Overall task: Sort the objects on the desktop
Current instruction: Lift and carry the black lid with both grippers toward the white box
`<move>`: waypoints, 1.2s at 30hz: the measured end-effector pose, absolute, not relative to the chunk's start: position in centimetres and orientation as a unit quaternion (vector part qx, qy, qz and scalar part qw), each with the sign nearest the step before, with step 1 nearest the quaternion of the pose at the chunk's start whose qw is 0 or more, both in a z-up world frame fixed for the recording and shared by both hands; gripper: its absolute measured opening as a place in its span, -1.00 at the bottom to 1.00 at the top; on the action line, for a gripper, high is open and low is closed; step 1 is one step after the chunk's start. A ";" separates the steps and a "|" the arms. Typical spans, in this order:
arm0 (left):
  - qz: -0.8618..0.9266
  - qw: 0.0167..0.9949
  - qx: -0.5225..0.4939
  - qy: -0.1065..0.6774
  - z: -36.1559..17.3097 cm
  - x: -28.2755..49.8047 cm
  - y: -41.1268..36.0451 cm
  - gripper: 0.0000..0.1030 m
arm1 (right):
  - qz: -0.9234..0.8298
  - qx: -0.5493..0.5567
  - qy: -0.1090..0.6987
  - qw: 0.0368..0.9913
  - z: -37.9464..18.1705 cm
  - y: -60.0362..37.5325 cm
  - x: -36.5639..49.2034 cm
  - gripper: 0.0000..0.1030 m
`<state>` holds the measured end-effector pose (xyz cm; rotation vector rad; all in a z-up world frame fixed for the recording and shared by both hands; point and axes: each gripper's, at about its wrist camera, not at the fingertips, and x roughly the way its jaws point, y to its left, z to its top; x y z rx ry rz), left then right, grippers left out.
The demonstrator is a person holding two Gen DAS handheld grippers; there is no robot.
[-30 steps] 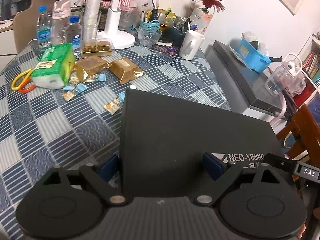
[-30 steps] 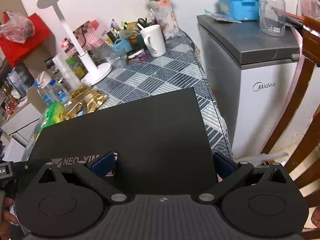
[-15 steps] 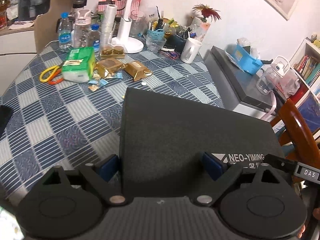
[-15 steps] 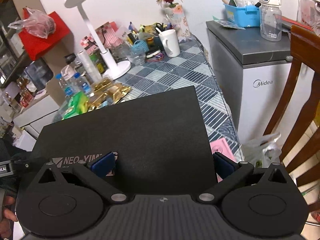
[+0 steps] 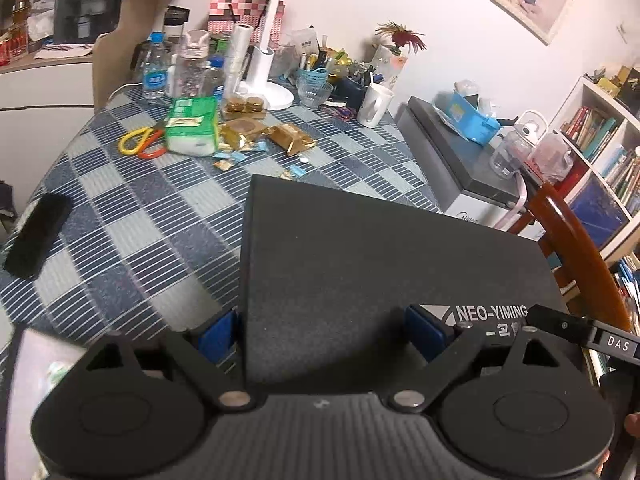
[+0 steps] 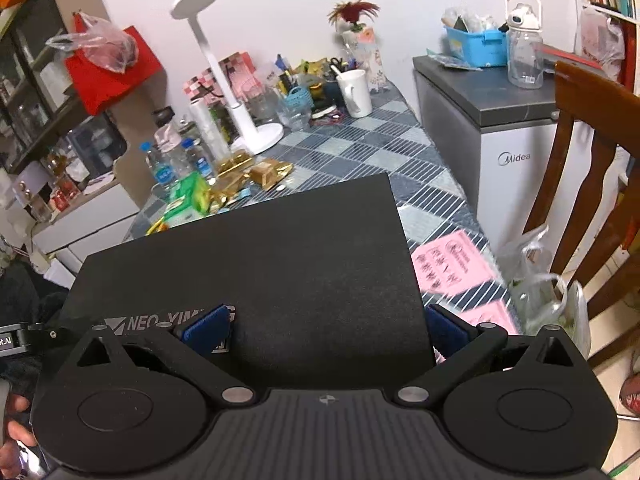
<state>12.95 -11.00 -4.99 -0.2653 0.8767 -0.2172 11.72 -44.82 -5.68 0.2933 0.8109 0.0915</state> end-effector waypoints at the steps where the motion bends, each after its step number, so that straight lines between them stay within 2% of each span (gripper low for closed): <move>1: -0.106 0.891 -0.129 0.422 -4.9 12.3 -10.3 1.00 | 0.044 0.140 0.391 0.909 -5.4 -43.9 10.9 1.00; 18: -0.106 0.894 -0.144 0.410 -3.6 -0.7 2.2 1.00 | 0.069 0.115 0.377 0.916 -2.7 -31.0 -2.4 1.00; 36: -0.100 0.888 -0.140 0.427 -5.2 -12.6 8.6 1.00 | 0.095 0.115 0.400 0.904 -4.5 -24.4 -15.3 1.00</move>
